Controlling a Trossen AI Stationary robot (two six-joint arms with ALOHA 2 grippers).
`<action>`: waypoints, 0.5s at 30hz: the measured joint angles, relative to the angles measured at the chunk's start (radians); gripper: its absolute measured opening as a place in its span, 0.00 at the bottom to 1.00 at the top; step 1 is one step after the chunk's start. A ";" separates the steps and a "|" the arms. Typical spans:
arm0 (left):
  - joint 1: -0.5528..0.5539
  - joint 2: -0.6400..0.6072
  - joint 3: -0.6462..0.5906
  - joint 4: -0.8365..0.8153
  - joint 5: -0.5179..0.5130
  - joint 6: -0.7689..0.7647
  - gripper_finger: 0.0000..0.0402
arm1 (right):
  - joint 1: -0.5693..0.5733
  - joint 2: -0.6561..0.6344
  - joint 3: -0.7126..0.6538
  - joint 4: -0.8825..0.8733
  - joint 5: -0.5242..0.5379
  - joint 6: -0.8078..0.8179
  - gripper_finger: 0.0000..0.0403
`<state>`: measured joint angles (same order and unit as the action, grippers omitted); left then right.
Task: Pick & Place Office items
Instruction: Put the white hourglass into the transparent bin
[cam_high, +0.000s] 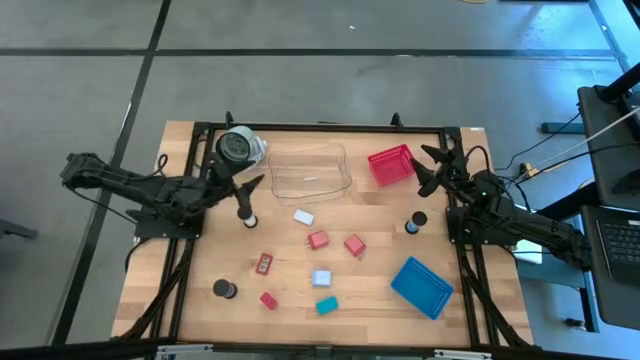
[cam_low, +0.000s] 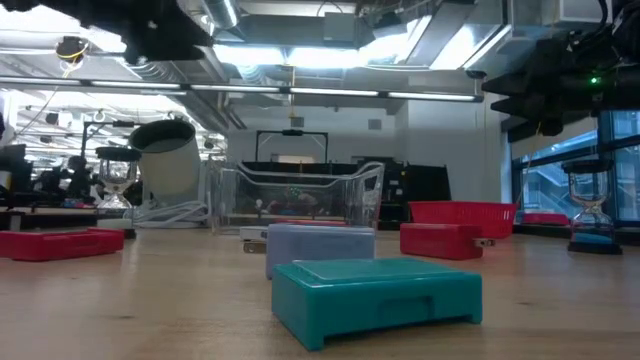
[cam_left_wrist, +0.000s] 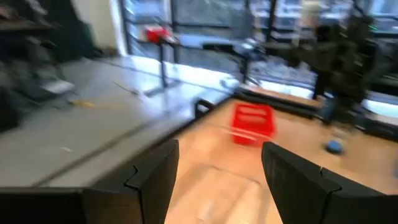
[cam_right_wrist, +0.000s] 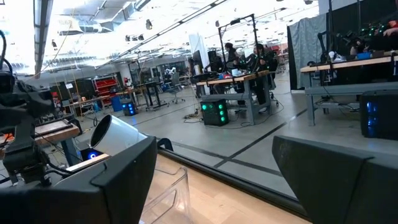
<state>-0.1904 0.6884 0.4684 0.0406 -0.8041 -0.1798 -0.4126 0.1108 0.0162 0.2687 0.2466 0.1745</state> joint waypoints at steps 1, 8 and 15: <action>0.021 0.027 0.006 0.000 0.054 -0.019 0.57 | 0.000 0.000 0.000 0.000 0.000 0.000 0.80; 0.150 0.239 0.036 0.000 0.306 -0.122 0.57 | 0.000 0.000 0.000 0.000 0.000 0.000 0.80; 0.188 0.418 0.106 -0.022 0.472 -0.125 0.57 | 0.000 0.000 0.000 0.000 0.000 0.000 0.81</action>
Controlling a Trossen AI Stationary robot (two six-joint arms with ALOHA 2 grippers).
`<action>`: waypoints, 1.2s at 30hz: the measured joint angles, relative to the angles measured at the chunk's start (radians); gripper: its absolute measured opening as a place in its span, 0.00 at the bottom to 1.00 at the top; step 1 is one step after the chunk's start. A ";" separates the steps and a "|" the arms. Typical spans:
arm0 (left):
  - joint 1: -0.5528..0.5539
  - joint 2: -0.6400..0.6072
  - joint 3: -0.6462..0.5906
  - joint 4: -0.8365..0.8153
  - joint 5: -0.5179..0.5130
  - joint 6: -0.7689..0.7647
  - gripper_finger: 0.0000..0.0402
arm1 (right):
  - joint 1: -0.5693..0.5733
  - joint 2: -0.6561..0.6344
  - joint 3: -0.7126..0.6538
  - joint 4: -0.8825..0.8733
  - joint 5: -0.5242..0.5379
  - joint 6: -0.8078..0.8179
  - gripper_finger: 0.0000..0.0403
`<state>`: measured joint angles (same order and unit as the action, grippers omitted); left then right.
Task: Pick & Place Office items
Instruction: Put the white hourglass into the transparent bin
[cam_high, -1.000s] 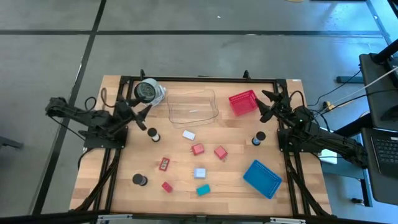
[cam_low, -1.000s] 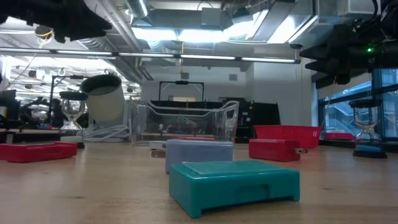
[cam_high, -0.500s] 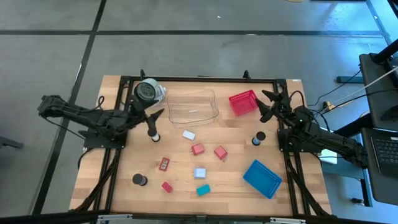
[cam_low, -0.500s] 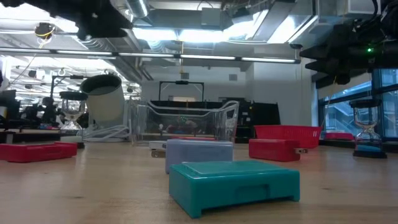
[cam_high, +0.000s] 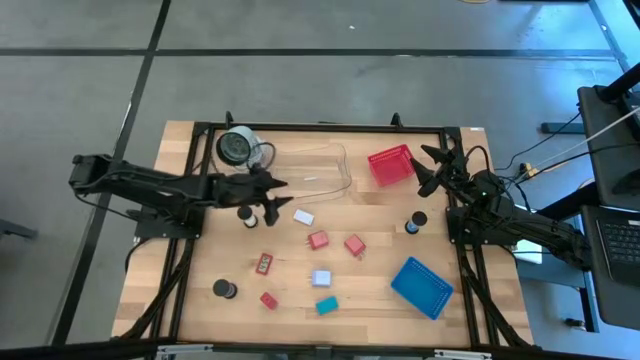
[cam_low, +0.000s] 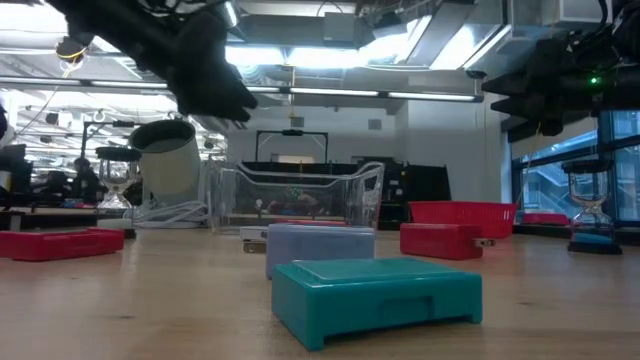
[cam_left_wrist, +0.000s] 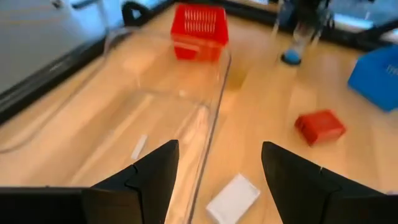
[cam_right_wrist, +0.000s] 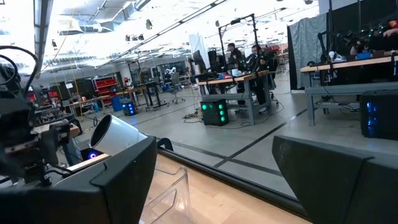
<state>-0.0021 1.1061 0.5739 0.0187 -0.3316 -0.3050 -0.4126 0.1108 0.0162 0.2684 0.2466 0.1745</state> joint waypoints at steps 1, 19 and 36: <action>-0.003 0.018 0.015 -0.029 0.002 0.000 0.57 | 0.000 0.000 0.000 0.000 0.000 0.000 0.80; -0.132 0.104 0.212 -0.549 -0.046 -0.198 0.70 | 0.000 0.000 0.000 0.000 0.000 0.000 0.80; -0.051 0.086 0.278 -0.924 0.073 -0.283 0.79 | 0.000 0.000 0.000 0.000 -0.001 0.000 0.80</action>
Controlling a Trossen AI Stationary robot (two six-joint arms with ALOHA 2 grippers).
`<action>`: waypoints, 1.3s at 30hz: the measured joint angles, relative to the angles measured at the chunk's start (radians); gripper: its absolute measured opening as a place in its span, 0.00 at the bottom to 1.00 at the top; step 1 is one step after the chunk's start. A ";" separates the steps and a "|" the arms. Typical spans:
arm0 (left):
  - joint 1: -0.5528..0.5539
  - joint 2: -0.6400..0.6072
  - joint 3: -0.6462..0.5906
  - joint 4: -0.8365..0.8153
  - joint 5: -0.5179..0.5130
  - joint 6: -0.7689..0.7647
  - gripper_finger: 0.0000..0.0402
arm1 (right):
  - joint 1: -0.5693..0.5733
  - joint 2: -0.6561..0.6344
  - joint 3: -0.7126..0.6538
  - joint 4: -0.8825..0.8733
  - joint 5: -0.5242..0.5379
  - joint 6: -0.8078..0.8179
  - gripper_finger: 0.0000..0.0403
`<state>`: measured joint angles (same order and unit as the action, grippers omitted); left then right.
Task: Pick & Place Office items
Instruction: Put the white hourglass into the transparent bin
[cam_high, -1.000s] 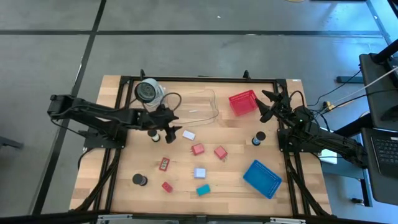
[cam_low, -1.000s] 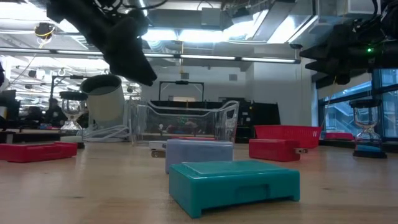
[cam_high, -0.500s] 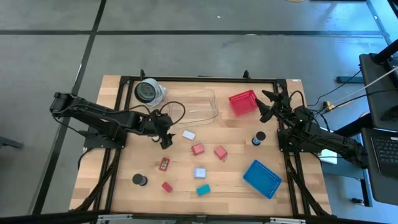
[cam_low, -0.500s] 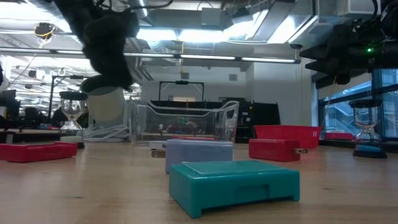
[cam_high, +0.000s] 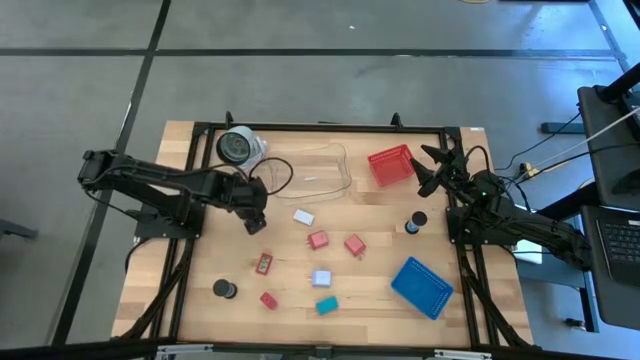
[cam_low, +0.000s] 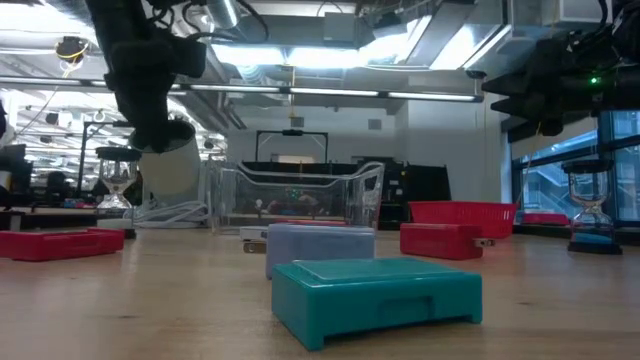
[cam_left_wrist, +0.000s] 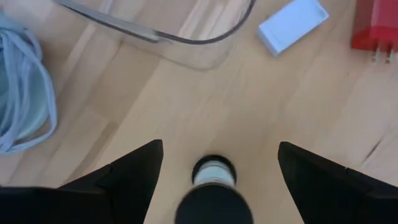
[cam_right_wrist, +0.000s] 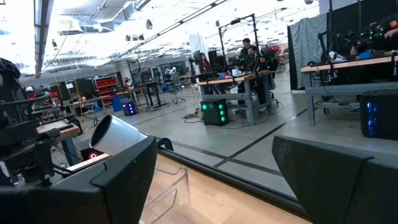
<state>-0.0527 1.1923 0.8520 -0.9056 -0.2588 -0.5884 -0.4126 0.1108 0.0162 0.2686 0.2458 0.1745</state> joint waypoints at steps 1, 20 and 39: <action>0.004 0.000 0.000 -0.010 0.005 0.003 0.80 | 0.000 0.000 0.000 0.000 0.000 0.000 0.81; 0.005 0.005 -0.052 -0.065 0.057 -0.074 0.87 | 0.000 0.000 0.000 0.000 0.000 0.000 0.80; 0.005 0.005 -0.095 -0.055 0.090 -0.142 0.76 | 0.000 0.000 0.000 0.000 0.000 0.000 0.80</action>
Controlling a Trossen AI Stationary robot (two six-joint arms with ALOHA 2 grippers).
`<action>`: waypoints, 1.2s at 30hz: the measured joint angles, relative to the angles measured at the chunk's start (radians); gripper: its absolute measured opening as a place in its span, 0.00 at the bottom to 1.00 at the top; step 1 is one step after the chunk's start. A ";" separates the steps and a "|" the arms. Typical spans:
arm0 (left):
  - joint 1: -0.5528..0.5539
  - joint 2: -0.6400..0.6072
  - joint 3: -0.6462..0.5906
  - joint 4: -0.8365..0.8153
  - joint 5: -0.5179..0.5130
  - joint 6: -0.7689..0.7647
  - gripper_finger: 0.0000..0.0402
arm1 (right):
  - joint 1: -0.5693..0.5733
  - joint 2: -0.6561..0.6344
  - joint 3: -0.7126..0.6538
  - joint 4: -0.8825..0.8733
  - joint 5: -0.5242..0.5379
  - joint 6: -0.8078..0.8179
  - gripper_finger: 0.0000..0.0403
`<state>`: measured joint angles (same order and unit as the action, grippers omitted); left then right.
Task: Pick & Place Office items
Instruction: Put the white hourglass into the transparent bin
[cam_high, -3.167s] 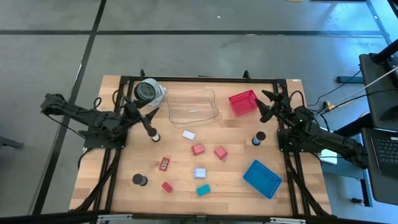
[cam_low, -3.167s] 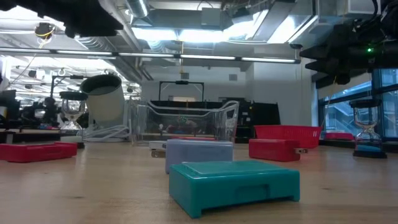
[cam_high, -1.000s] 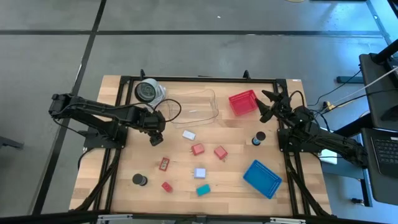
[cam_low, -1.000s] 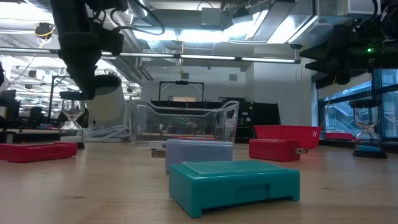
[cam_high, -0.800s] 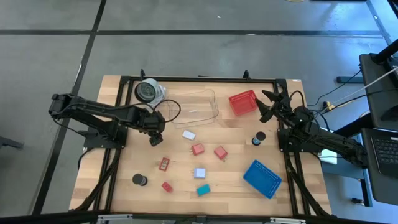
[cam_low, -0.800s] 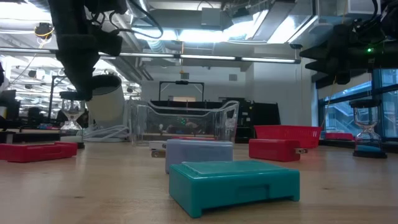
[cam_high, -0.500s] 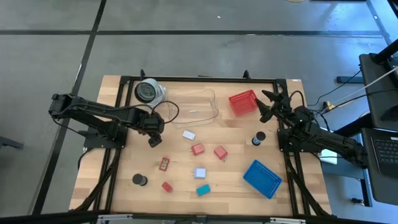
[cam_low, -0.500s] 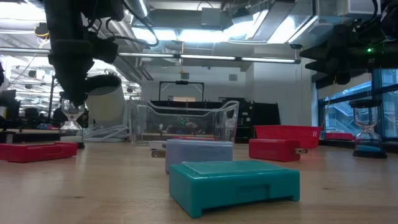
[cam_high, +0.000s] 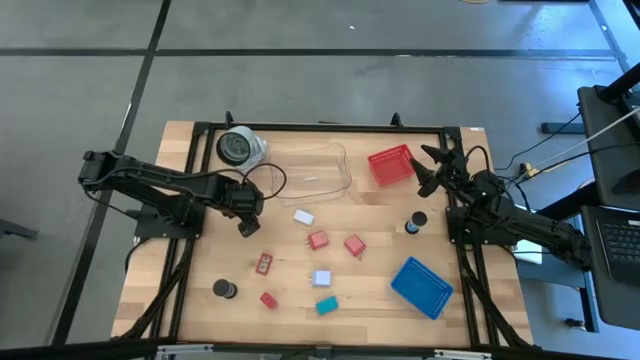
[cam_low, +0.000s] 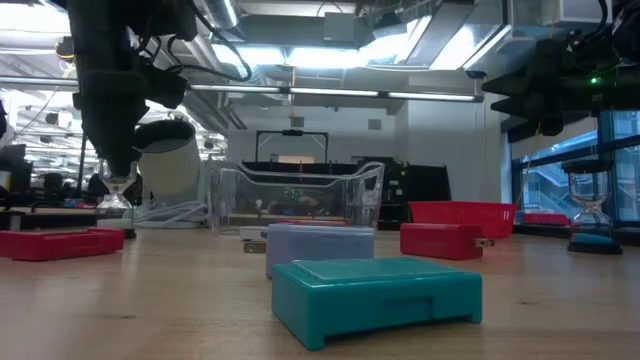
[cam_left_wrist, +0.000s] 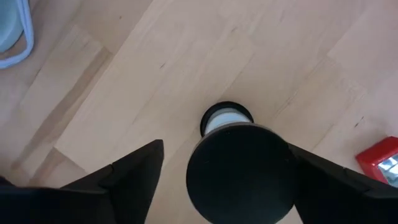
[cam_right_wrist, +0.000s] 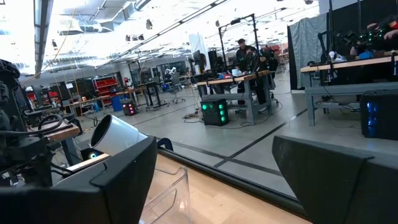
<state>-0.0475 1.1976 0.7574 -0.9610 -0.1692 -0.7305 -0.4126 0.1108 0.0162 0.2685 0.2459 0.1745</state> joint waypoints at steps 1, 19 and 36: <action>0.000 0.000 0.000 -0.006 0.000 -0.008 0.74 | 0.000 0.000 0.000 0.000 0.000 0.000 0.80; 0.000 -0.007 0.000 -0.014 -0.007 -0.025 0.51 | 0.000 0.000 0.000 0.000 0.000 0.000 0.80; 0.001 -0.129 0.388 -0.051 -0.301 0.229 0.52 | 0.000 0.000 0.000 0.000 0.000 0.000 0.80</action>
<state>-0.0467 1.0682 1.1452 -1.0118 -0.4705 -0.5016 -0.4126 0.1108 0.0162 0.2686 0.2461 0.1745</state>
